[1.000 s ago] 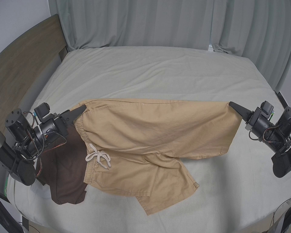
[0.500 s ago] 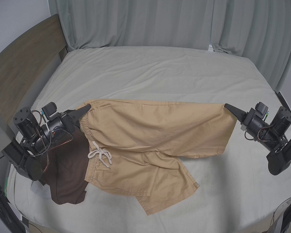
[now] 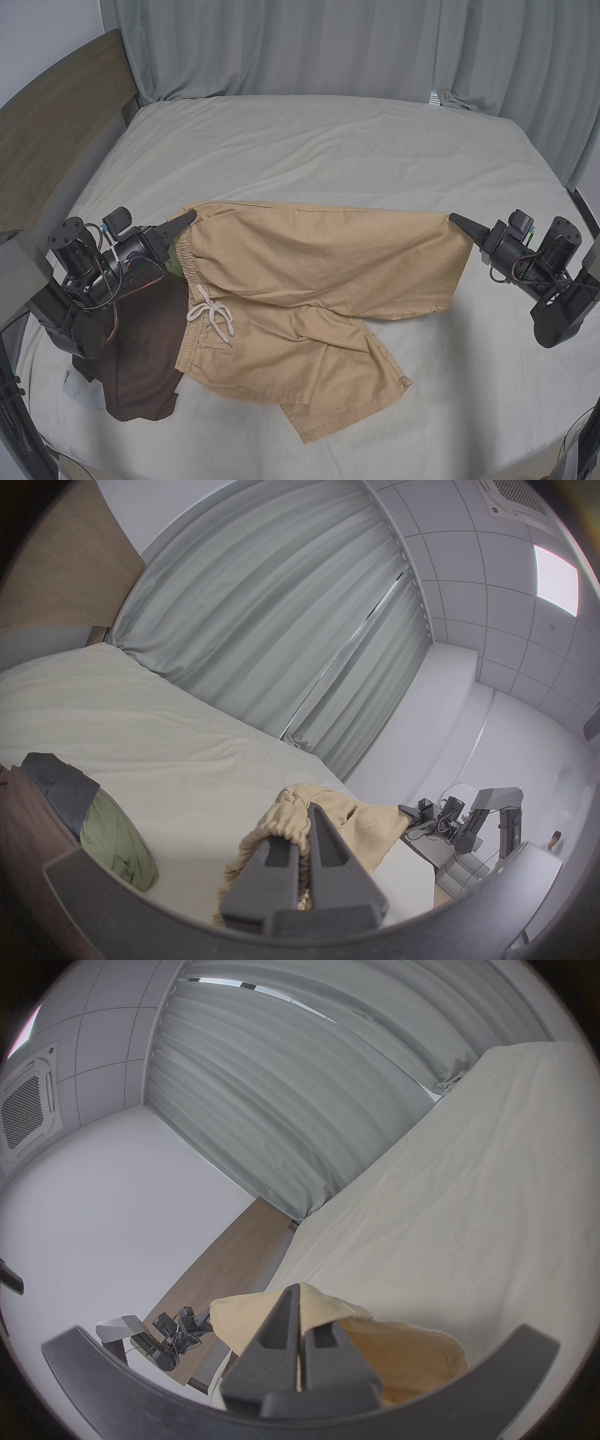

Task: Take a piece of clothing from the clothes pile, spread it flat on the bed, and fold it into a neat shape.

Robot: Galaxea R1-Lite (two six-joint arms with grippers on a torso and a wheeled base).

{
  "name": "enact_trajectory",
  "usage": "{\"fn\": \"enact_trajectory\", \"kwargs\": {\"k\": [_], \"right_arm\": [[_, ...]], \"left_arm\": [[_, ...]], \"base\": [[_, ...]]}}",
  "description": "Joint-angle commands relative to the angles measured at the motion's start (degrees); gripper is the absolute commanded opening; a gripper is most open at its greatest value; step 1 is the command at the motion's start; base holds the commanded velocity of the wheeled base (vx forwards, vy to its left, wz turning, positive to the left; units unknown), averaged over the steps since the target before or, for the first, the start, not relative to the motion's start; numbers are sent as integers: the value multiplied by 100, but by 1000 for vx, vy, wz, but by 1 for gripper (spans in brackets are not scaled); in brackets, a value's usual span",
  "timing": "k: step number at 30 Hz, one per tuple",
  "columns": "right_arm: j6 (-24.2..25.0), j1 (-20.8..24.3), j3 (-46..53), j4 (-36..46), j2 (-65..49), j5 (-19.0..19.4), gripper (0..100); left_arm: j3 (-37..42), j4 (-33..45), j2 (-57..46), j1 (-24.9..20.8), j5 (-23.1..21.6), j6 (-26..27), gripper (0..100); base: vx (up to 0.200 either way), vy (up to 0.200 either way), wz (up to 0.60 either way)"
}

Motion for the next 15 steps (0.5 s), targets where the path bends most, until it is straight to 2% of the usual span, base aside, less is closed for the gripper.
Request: {"fn": "enact_trajectory", "kwargs": {"k": [1, 6, 9, 15], "right_arm": [[11, -36, -233, -8, 324, 12, 0], [11, -36, -497, 1, 596, 12, 0], [11, -44, -611, 1, 684, 21, 0], [20, -53, -1068, 1, 1071, 56, 0]], "left_arm": [[-224, -1, 362, -44, 114, -2, 0], [-708, -1, 784, -150, 518, -20, 0], [-910, -1, 898, -150, 597, -143, 0], [-1516, -1, 1241, -159, 746, -697, 0]], "base": [[0, 0, 0], [0, 0, 0], [0, 0, 0], [0, 0, 0]]}}
